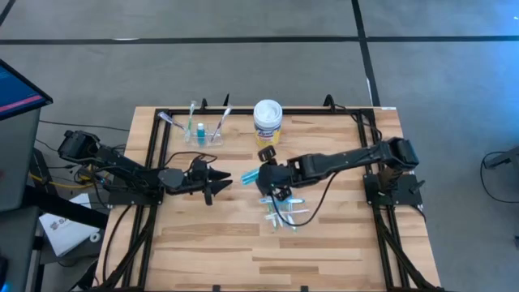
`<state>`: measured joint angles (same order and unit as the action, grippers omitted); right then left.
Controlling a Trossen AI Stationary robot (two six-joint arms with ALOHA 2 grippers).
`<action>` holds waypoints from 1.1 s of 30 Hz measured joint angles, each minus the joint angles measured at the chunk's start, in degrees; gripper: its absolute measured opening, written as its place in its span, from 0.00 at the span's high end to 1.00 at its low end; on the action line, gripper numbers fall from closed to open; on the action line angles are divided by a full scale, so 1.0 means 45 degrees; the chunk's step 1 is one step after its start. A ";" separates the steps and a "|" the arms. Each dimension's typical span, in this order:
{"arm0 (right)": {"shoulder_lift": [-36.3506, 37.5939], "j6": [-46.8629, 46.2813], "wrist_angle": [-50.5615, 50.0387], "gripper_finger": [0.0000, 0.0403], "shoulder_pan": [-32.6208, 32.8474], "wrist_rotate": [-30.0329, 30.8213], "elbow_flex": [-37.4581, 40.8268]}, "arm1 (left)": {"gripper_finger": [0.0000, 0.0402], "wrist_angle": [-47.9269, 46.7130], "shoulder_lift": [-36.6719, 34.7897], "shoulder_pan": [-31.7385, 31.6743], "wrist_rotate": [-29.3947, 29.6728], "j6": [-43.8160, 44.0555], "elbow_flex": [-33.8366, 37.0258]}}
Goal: Pick & Place toothbrushing station
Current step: Put the mouthwash into the transparent organizer
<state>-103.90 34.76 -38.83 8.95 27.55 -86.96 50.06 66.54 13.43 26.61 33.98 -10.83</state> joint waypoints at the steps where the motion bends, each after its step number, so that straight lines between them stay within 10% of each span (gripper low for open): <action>1: 0.0000 0.0170 0.0124 0.79 0.0103 0.0000 0.0000 | 0.59 0.0038 0.0000 0.0000 -0.0010 0.0305 0.0000; 33: -0.0719 0.2671 0.2106 0.79 0.1093 0.1189 -0.0005 | 0.59 0.0581 -0.0005 -0.2752 -0.6357 0.4881 0.0000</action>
<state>-107.13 46.78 -29.36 13.87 32.90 -86.98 52.68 66.52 1.05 -2.00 55.94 -10.83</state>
